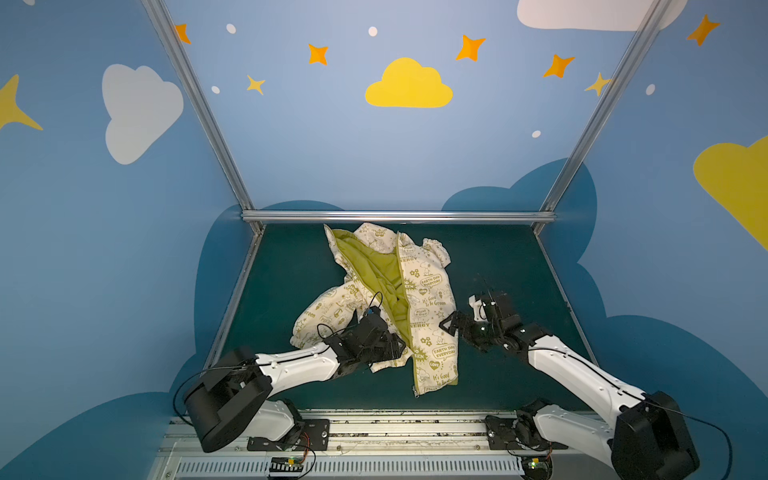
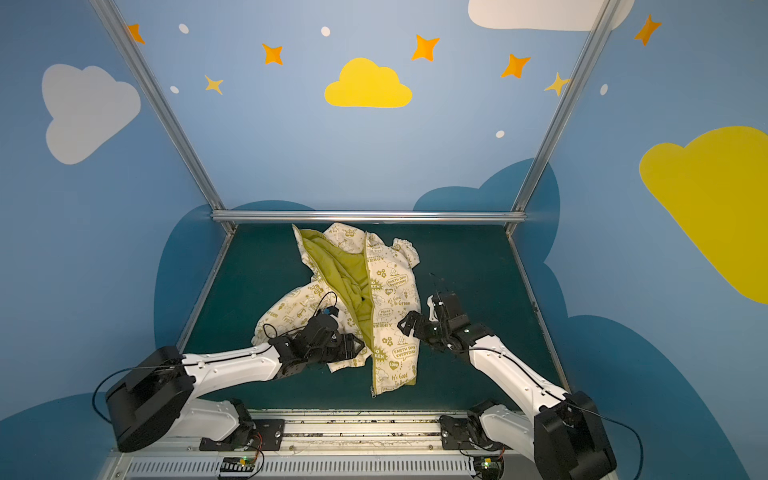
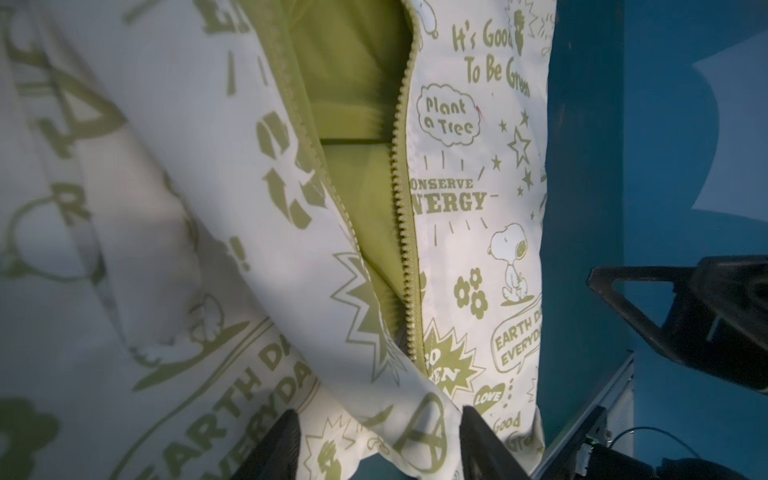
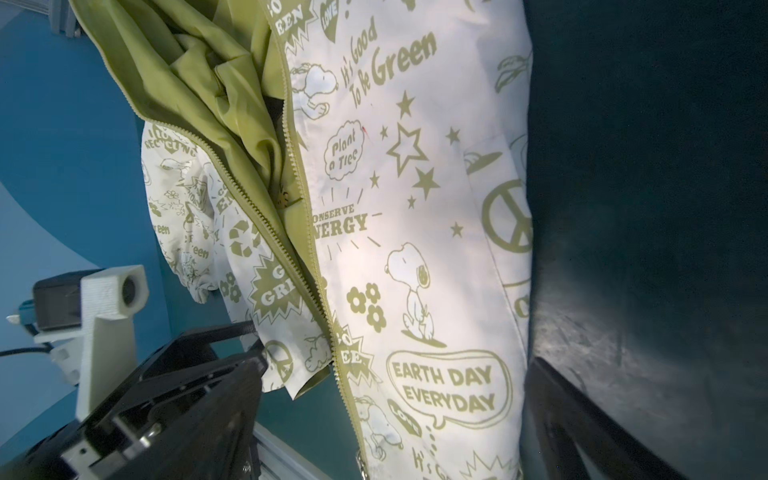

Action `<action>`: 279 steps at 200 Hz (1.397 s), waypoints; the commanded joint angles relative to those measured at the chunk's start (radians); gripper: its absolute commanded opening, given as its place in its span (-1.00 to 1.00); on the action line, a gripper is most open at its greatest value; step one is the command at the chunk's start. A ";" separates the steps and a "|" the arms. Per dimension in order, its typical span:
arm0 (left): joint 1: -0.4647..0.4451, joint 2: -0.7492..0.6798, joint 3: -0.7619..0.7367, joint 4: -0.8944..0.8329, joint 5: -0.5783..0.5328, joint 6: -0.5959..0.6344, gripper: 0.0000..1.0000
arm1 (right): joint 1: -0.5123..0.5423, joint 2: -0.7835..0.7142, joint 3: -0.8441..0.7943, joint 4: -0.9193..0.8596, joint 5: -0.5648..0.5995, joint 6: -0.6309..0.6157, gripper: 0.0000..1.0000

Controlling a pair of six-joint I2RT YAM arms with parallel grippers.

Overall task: Zip up the jacket
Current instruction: 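Reach both grippers toward the open zipper edges at the jacket's hem, then grasp the zipper edge with the left gripper while the right gripper grasps the other edge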

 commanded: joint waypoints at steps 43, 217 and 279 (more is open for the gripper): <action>0.008 -0.046 -0.016 0.036 -0.044 -0.014 -0.93 | 0.051 0.003 -0.059 0.122 -0.143 0.085 0.98; 0.166 -0.288 -0.259 0.308 0.320 -0.062 -0.94 | 0.314 0.493 -0.011 1.037 -0.398 0.451 0.84; 0.178 -0.234 -0.241 0.343 0.348 -0.069 -0.94 | 0.315 0.515 -0.033 1.115 -0.403 0.490 0.82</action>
